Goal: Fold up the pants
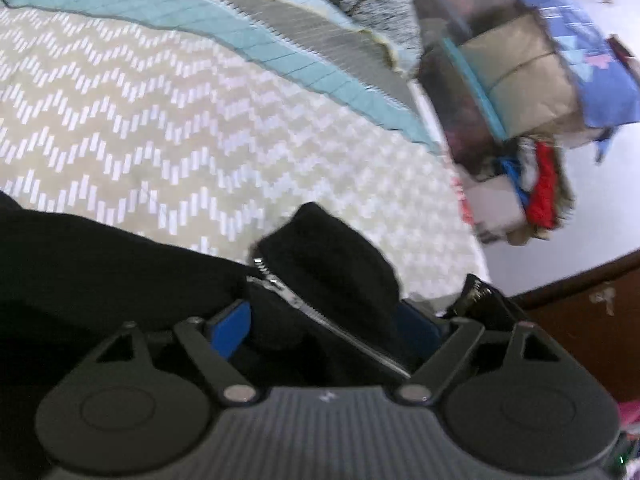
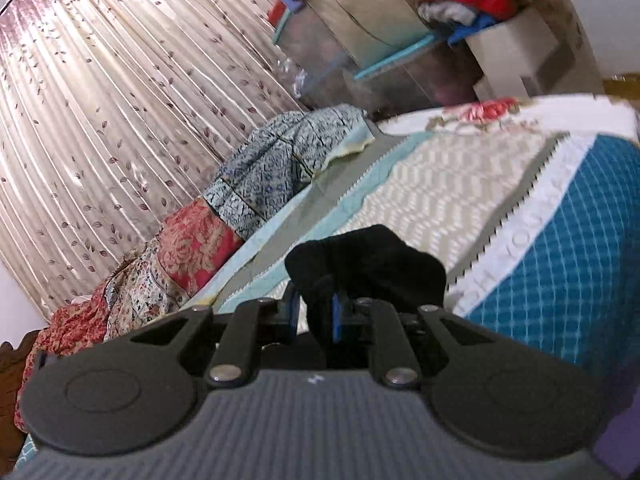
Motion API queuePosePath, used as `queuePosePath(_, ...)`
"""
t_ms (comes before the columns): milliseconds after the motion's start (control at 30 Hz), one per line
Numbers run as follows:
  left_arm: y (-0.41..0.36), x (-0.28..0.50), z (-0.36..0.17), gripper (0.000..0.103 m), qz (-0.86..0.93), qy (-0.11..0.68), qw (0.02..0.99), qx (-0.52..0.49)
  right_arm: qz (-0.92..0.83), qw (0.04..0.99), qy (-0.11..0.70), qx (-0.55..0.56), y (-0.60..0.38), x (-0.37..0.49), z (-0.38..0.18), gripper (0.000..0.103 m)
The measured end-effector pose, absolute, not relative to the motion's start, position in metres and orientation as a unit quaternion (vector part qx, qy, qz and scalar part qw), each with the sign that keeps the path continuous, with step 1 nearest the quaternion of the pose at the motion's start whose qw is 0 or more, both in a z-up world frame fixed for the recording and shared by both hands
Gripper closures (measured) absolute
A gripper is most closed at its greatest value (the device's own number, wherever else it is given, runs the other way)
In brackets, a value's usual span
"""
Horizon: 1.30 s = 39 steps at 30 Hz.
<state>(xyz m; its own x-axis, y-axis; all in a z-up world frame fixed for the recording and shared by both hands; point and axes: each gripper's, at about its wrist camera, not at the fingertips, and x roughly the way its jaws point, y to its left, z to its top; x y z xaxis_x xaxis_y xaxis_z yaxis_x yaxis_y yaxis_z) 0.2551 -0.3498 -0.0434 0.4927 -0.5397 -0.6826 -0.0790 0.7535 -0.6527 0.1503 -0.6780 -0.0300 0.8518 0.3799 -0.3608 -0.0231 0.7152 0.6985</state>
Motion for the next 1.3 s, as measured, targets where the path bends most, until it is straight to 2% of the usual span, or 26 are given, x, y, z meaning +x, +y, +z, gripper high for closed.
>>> queuePosePath(33,-0.351,0.256,-0.047,0.02,-0.142,0.488,0.798,-0.325,0.116,0.889,0.249,0.365,-0.678,0.152,-0.033,0.085)
queuePosePath(67,-0.352,0.257,-0.05,0.025,-0.143,0.489,0.795,-0.329,0.12,0.887,0.251,0.369,-0.677,0.158,-0.036,0.085)
queuePosePath(133,-0.356,0.257,-0.054,0.047,-0.139,0.49,0.798,-0.323,0.126,0.883,0.255,0.373,-0.676,0.161,-0.038,0.085)
queuePosePath(167,-0.359,0.257,-0.056,0.074,-0.134,0.488,0.804,-0.312,0.129,0.882,0.256,0.373,-0.674,0.164,-0.038,0.085)
queuePosePath(200,-0.361,0.257,-0.057,0.08,-0.129,0.49,0.808,-0.301,0.132,0.882,0.257,0.372,-0.673,0.165,-0.038,0.085)
queuePosePath(267,-0.36,0.253,-0.055,0.08,-0.132,0.484,0.81,-0.304,0.136,0.881,0.258,0.371,-0.67,0.167,-0.037,0.085)
queuePosePath(567,-0.337,0.163,0.012,0.081,-0.173,0.422,0.843,-0.284,0.247,0.872,0.23,0.354,-0.639,0.162,0.001,0.085)
queuePosePath(667,-0.329,0.127,0.008,0.08,-0.157,0.419,0.86,-0.244,0.311,0.862,0.254,0.309,-0.607,0.152,0.01,0.085)
queuePosePath(733,-0.327,0.111,-0.009,0.076,-0.141,0.444,0.858,-0.217,0.347,0.848,0.291,0.275,-0.583,0.146,0.005,0.084)
queuePosePath(767,-0.326,0.108,-0.02,0.07,-0.134,0.466,0.848,-0.213,0.366,0.837,0.316,0.256,-0.57,0.143,-0.002,0.082)
queuePosePath(833,-0.316,0.104,-0.037,0.069,-0.12,0.498,0.828,-0.227,0.391,0.807,0.392,0.205,-0.543,0.14,-0.022,0.078)
queuePosePath(867,-0.309,0.101,-0.04,0.068,-0.116,0.499,0.824,-0.241,0.388,0.797,0.429,0.175,-0.531,0.139,-0.033,0.07)
queuePosePath(900,-0.301,0.1,-0.039,0.062,-0.114,0.495,0.823,-0.256,0.382,0.794,0.449,0.149,-0.524,0.135,-0.042,0.067)
queuePosePath(933,-0.292,0.098,-0.035,0.057,-0.11,0.483,0.826,-0.269,0.377,0.799,0.449,0.135,-0.522,0.129,-0.045,0.064)
queuePosePath(967,-0.284,0.098,-0.029,0.051,-0.103,0.47,0.832,-0.277,0.376,0.804,0.44,0.137,-0.525,0.123,-0.042,0.055)
queuePosePath(1033,-0.273,0.104,-0.017,0.046,-0.089,0.448,0.844,-0.282,0.372,0.809,0.423,0.166,-0.539,0.119,-0.032,0.042)
queuePosePath(1200,-0.285,0.134,-0.013,0.033,-0.096,0.442,0.854,-0.259,0.323,0.845,0.366,0.219,-0.584,0.117,-0.009,0.042)
queuePosePath(1300,-0.313,0.155,-0.019,0.034,-0.118,0.447,0.857,-0.228,0.263,0.865,0.353,0.242,-0.608,0.126,-0.009,0.043)
